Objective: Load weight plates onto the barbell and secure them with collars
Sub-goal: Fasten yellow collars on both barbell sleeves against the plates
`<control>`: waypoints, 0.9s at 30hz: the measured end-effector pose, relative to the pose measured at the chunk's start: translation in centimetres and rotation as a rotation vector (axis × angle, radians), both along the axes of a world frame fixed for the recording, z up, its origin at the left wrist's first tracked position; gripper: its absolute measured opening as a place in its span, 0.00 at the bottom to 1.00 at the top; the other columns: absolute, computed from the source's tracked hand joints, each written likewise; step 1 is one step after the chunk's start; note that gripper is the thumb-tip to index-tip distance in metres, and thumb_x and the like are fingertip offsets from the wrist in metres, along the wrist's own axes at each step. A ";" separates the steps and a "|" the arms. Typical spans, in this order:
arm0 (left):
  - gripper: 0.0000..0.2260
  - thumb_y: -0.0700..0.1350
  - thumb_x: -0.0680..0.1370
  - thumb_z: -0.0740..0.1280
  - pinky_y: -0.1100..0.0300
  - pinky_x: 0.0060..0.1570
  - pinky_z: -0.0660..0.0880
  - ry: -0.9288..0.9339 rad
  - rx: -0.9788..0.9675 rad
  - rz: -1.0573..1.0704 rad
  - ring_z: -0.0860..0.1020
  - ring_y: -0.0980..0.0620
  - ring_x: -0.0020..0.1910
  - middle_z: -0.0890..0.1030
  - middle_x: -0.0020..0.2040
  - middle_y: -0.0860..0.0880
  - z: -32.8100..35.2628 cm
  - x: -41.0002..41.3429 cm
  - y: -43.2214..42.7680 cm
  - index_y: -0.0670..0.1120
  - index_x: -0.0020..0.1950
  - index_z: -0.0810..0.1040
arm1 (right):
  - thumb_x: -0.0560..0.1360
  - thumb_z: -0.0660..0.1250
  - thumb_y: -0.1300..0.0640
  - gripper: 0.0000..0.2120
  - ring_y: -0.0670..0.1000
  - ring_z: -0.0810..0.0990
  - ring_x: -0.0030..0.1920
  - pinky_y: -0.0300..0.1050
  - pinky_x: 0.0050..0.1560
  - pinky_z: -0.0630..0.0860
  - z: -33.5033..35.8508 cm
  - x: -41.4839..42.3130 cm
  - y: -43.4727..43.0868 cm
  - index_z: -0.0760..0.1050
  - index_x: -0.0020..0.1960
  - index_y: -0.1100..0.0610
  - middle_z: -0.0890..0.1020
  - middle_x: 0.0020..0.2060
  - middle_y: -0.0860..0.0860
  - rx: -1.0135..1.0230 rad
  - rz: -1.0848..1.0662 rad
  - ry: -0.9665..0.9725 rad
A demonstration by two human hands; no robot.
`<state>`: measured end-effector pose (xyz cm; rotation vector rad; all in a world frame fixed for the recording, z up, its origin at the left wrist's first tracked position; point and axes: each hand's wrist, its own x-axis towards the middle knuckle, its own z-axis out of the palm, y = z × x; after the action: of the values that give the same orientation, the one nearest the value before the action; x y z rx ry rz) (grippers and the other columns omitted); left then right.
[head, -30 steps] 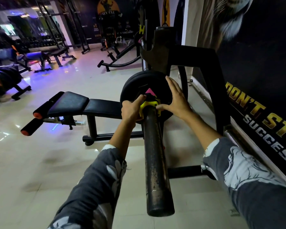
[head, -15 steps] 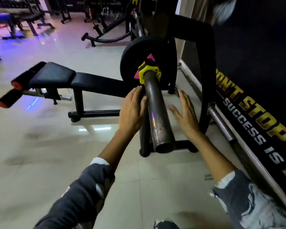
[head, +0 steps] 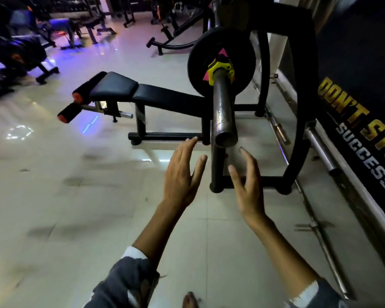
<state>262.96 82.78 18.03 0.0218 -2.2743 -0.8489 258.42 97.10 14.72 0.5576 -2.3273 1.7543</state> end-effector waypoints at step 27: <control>0.19 0.52 0.80 0.58 0.56 0.53 0.71 -0.710 0.137 0.694 0.73 0.47 0.60 0.75 0.62 0.45 -15.5 25.0 -48.6 0.43 0.66 0.70 | 0.78 0.59 0.50 0.17 0.54 0.74 0.62 0.44 0.60 0.69 -10.5 15.5 -56.1 0.71 0.63 0.58 0.77 0.62 0.54 0.832 0.918 0.044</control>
<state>287.93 34.19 2.52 1.2705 -2.5317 -0.6616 273.88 40.96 4.26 1.9949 -2.9249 0.7785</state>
